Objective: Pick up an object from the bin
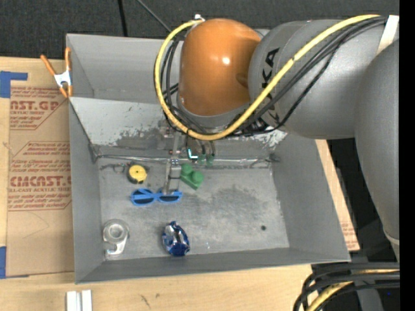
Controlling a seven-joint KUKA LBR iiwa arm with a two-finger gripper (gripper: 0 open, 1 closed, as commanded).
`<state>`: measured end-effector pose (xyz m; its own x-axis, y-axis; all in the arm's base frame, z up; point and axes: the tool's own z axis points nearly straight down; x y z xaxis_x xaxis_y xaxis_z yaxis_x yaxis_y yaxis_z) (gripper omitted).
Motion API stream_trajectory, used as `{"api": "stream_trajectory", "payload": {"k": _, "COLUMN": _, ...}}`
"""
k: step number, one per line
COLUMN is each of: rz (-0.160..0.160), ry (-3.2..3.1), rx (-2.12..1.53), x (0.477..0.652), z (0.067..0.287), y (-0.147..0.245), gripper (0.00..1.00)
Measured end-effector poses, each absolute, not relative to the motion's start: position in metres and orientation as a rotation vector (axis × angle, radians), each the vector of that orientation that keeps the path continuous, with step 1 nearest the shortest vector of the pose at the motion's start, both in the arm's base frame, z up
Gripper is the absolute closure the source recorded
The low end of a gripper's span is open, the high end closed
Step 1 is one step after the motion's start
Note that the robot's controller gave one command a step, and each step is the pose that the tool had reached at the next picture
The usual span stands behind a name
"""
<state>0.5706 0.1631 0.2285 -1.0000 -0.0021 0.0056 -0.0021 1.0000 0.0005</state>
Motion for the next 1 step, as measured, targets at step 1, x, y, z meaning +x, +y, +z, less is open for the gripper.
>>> {"api": "stream_trajectory", "payload": {"k": 1, "rz": 0.002, "ry": -3.135, "rx": 0.118, "x": 0.5857, "z": 0.0650, "y": 0.1389, "gripper": 0.00}}
